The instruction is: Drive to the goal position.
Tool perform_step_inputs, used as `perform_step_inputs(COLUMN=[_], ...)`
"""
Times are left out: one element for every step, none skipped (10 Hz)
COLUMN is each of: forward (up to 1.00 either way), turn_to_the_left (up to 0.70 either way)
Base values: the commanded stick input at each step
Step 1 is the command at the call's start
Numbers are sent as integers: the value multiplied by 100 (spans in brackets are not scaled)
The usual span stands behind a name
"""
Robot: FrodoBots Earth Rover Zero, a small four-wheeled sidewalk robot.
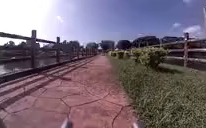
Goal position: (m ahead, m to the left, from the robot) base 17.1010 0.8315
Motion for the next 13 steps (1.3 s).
perform_step_inputs(forward=[50,50,50,50,50,50,50,50,50,50,50,50,50], turn_to_the_left=[13,0,0,0,0,0,0,0,0,0,0,0,0])
